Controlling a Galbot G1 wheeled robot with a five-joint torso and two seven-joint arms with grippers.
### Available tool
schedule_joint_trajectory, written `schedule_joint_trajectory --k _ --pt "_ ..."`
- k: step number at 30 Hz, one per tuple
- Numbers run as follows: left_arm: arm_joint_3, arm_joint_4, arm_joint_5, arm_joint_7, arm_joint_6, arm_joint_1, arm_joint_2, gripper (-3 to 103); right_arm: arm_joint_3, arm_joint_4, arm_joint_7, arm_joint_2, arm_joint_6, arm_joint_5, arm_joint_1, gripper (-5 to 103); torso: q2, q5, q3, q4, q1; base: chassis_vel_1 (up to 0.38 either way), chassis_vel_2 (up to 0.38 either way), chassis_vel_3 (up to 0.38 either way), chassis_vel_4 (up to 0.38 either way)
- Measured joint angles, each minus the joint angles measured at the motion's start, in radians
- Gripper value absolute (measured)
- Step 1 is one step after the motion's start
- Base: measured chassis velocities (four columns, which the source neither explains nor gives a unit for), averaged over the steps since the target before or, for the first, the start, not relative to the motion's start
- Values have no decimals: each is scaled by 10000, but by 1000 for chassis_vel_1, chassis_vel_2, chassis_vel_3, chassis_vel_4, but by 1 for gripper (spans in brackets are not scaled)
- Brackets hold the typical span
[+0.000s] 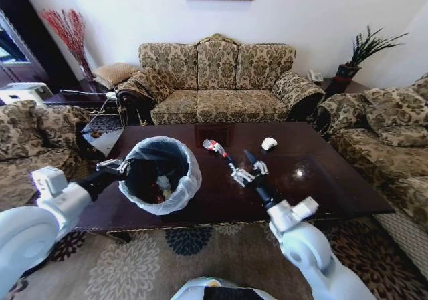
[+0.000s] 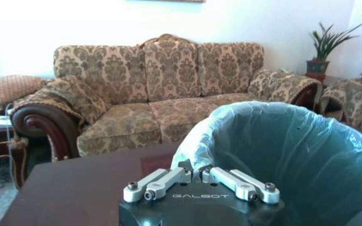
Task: Move to the front of the table and place the trash on the table into the trash bin.
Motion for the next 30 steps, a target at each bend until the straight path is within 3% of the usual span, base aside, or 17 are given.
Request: schedule_joint_trajectory --k 14,24,30 --pt "195 -79 -39 -15 0 60 -124 3 -451 -2473 121 712 -31 -397 1487 100 3 -5 -2 -3 -3 -80 80 84 -79" --pt "56 -80 -151 -72 -1 256 -134 3 -1060 -5584 -180 1973 -1151 -1508 3352 100 -5 1 6 -8 13 -125 103 114 -99" --pt "24 -83 -221 -145 0 324 -158 3 -1496 -7926 -844 2605 -400 -2205 4876 100 3 -3 -5 7 -13 21 -11 -14 14"
